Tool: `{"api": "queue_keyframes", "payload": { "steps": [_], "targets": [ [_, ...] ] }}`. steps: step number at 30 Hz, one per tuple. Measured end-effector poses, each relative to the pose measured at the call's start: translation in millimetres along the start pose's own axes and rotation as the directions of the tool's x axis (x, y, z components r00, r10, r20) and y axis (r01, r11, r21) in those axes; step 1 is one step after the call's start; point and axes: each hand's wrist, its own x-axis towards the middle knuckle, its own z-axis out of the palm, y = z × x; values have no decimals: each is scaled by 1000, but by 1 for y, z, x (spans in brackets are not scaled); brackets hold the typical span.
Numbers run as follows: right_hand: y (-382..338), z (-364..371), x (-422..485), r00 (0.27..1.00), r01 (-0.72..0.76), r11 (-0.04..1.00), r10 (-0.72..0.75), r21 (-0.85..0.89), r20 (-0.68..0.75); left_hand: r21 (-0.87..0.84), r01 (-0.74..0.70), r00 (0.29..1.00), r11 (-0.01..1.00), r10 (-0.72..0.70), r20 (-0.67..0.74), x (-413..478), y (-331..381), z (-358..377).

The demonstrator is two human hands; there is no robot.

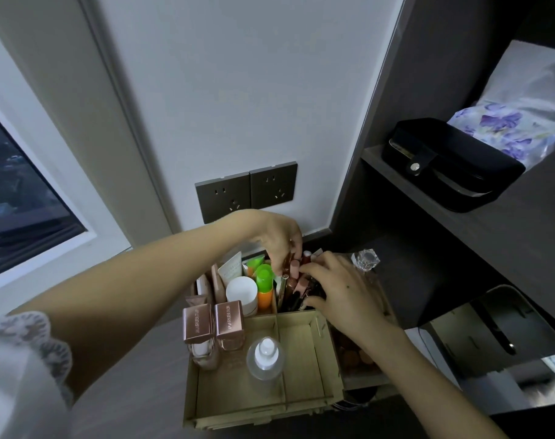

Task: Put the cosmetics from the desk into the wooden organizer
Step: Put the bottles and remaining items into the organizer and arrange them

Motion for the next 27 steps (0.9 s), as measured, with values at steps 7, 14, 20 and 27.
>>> {"api": "queue_keyframes", "payload": {
  "steps": [7, 14, 20, 27],
  "targets": [
    [1, 9, 14, 995, -53, 993, 61, 104, -77, 63, -68, 989, 996, 76, -128, 1, -6, -1],
    [-18, 15, 8, 975, -107, 992, 90, -71, -205, 53, -43, 993, 998, 48, -105, 0, -7, 3],
    [-25, 23, 12, 987, -99, 962, 63, -254, -145, 70, -18, 999, 997, 21, -38, -3, -2, 3],
    [-18, 26, 14, 959, -166, 983, 143, -74, -243, 76, -1, 996, 997, 8, -90, -1, -2, 6]
  ]
}}
